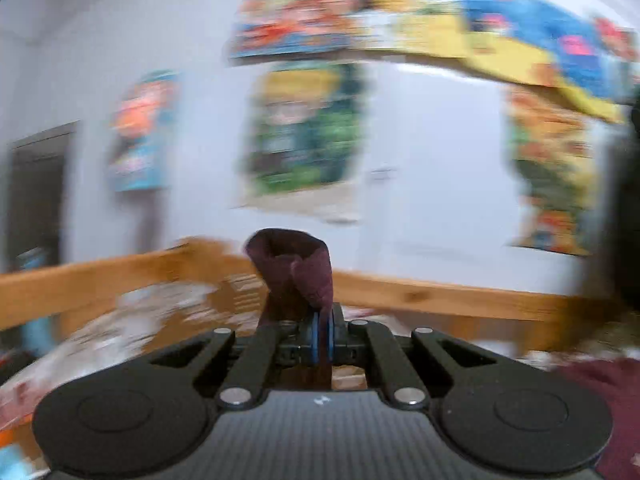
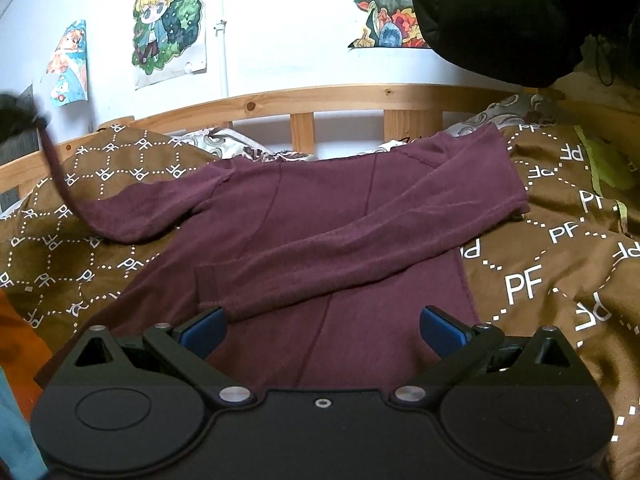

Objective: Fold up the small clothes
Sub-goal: 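Carry the sleeve with the left gripper across the body and release it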

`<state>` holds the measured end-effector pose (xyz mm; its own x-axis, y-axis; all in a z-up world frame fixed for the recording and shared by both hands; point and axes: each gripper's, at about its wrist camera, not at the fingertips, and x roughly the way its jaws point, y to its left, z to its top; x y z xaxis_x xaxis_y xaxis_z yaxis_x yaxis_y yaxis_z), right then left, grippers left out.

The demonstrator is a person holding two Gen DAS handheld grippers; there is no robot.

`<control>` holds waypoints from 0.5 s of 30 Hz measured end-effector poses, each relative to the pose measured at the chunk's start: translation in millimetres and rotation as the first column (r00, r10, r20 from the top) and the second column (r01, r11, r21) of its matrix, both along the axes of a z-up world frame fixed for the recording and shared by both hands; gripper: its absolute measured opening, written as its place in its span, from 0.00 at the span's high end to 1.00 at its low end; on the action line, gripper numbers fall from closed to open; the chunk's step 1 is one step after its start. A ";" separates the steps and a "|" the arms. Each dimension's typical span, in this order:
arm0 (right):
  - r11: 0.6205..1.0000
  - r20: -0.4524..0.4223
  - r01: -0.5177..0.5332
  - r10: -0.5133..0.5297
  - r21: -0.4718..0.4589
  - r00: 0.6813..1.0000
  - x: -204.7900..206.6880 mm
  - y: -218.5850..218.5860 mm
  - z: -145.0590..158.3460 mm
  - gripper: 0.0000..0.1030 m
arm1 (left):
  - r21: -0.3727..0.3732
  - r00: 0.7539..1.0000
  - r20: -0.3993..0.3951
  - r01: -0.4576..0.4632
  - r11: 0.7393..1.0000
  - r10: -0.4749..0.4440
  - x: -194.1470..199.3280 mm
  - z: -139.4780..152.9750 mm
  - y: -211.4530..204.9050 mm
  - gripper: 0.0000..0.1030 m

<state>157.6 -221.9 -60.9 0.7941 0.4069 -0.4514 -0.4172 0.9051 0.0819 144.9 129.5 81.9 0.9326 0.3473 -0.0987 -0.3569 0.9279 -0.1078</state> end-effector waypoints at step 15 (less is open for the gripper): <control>0.988 0.043 0.152 -0.152 0.004 0.987 8.4 -31.1 5.2 0.01 | 0.086 0.783 -0.213 0.611 0.787 -0.584 47.7 -41.6 -143.9 0.96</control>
<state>166.0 -253.0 -55.7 0.8653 0.2801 -0.4157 -0.2779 0.9583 0.0673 192.6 -14.4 40.4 0.9309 -0.2521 -0.2643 0.2745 0.9602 0.0511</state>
